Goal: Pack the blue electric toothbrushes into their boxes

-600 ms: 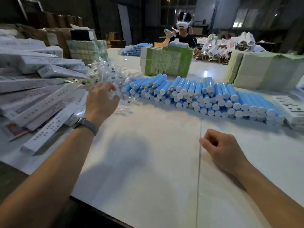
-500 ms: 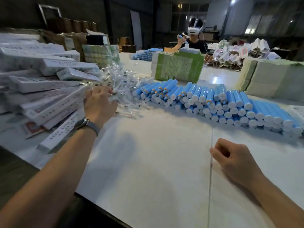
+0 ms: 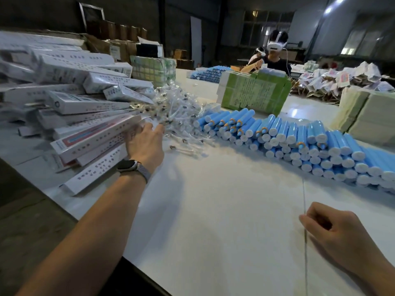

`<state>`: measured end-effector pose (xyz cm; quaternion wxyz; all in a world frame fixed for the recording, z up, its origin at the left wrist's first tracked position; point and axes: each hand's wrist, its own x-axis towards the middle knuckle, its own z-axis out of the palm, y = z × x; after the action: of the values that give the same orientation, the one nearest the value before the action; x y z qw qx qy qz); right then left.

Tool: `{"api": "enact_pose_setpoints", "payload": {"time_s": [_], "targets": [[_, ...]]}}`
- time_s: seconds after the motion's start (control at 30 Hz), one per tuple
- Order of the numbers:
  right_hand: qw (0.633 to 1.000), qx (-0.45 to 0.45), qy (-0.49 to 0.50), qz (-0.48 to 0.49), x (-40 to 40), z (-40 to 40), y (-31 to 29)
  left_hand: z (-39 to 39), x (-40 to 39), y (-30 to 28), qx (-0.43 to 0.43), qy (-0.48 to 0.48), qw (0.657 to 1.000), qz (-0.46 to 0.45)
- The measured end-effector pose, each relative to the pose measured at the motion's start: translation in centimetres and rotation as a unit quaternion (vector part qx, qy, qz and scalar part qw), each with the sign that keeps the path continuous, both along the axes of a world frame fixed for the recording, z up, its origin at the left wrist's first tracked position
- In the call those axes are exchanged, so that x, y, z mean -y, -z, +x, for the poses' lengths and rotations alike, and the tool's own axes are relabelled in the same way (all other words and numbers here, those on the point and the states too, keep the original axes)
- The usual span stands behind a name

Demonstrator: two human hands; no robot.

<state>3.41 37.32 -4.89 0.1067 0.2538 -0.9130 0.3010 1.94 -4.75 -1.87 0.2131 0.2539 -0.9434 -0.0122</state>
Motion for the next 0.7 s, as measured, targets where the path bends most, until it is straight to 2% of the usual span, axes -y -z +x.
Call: {"api": "enact_pose_setpoints", "payload": {"time_s": [0.13,0.23,0.47,0.57,0.7], "targets": [[1.000,-0.015,-0.013,0.002,0.0,0.0,-0.1,0.4,0.2,-0.4,-0.002,0.021,0.999,0.027],[1.000,-0.020,-0.021,-0.004,0.1,0.0,0.0,0.5,-0.2,-0.8,-0.034,0.027,0.999,0.030],[0.999,-0.016,-0.024,-0.015,0.1,-0.1,0.3,0.4,-2.4,-1.6,-0.122,0.051,0.991,-0.024],[1.000,-0.008,-0.015,-0.015,0.1,-0.1,0.3,0.4,-4.6,-2.2,-0.171,0.108,0.978,-0.042],[1.000,-0.002,-0.003,-0.006,0.3,-0.1,0.2,0.1,-8.7,-4.0,-0.267,0.245,0.930,-0.066]]}}
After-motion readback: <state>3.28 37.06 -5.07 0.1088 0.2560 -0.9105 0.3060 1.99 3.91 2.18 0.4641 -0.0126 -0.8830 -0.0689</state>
